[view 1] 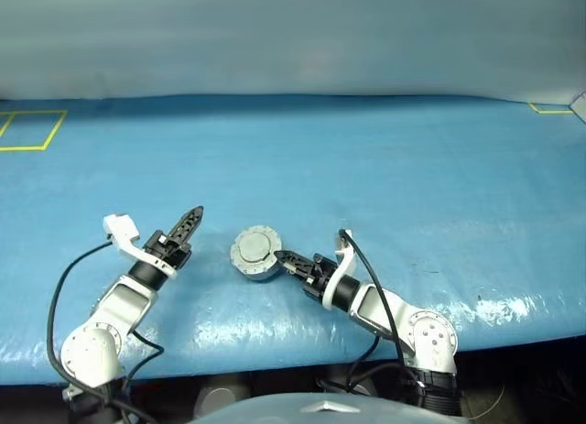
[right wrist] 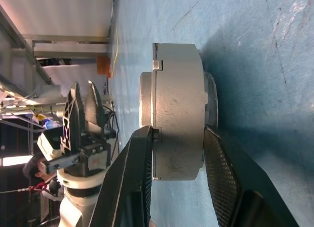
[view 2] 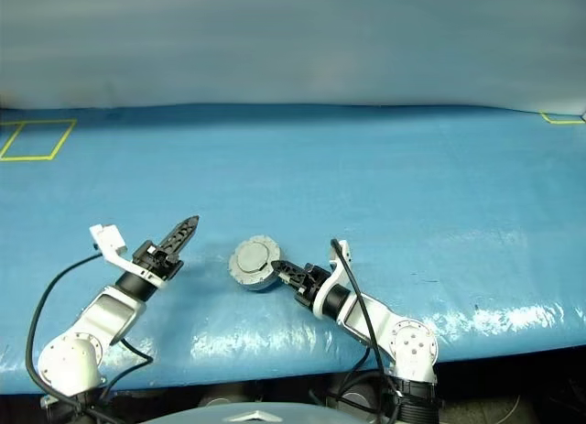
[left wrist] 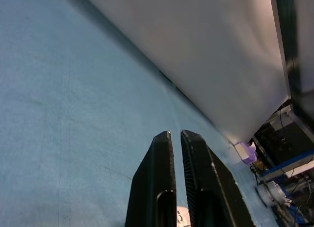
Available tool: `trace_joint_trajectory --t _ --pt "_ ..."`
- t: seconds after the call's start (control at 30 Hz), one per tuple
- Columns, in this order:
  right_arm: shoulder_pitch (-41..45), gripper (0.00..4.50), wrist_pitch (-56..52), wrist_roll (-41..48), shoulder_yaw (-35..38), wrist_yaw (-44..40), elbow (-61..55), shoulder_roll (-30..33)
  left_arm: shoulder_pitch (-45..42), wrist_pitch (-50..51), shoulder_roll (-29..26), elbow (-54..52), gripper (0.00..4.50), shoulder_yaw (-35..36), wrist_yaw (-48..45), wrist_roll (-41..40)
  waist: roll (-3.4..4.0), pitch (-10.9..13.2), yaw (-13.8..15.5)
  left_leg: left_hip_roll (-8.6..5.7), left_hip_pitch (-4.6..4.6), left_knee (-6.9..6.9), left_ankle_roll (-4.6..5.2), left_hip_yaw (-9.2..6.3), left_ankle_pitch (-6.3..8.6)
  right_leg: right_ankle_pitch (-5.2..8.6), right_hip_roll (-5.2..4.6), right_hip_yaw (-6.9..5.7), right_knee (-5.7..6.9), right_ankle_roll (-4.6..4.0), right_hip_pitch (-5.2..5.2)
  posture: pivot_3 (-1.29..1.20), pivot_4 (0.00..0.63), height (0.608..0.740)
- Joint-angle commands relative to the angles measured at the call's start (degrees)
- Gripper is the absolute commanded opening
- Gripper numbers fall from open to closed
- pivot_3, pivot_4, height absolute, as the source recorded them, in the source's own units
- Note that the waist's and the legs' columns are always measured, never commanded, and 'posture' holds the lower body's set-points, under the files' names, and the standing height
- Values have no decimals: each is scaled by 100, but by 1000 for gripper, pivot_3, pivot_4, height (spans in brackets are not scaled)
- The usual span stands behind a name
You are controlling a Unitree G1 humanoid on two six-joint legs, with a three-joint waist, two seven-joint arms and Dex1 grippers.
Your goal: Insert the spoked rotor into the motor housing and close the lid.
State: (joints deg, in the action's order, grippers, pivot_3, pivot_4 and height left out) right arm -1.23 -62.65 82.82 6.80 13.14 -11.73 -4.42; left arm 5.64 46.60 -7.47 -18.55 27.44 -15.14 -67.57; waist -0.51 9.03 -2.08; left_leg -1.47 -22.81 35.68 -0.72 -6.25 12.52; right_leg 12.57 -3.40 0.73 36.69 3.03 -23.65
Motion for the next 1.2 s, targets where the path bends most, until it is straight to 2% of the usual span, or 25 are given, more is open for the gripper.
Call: trace_joint_trajectory --t 0.03,0.27,0.3,0.6,0.87,1.2 --pt "66 1197 242 463 -136 123 -64 -315 274 -228 369 -422 1949 83 397 -748 0 2 2 0 -1 1 0 0 0 0 -1 0 0 0 -1 0 150 740" --pt "127 1197 538 819 -281 311 -93 -231 910 -617 1015 -663 4309 -229 843 -1304 -6 8 4 -2 -18 3 4 0 4 0 -2 -2 -16 0 -6 0 150 740" --pt "134 1197 580 874 -297 330 -111 -222 975 -691 1068 -684 4500 -269 853 -1319 -5 9 4 -2 -23 3 4 -1 4 0 0 -4 -19 0 -8 0 150 740" --pt "240 1197 945 1226 -360 352 -237 -116 1235 -1125 1173 -792 4500 -577 840 -1765 0 12 5 -5 -52 6 10 -11 7 -7 5 -9 -47 7 -17 0 150 740" --pt "600 1197 1393 1302 -335 276 -264 -148 1430 -1115 1099 -683 4500 -954 1216 -2613 7 16 4 -8 -71 23 21 -14 13 -16 6 -9 -62 20 -19 0 150 740" --pt "888 1196 1614 1412 -559 262 -328 -228 1453 -977 825 -319 4500 -1194 822 -2806 21 23 -3 -9 -70 25 21 -13 13 -18 13 -6 -62 18 -18 0 150 740"
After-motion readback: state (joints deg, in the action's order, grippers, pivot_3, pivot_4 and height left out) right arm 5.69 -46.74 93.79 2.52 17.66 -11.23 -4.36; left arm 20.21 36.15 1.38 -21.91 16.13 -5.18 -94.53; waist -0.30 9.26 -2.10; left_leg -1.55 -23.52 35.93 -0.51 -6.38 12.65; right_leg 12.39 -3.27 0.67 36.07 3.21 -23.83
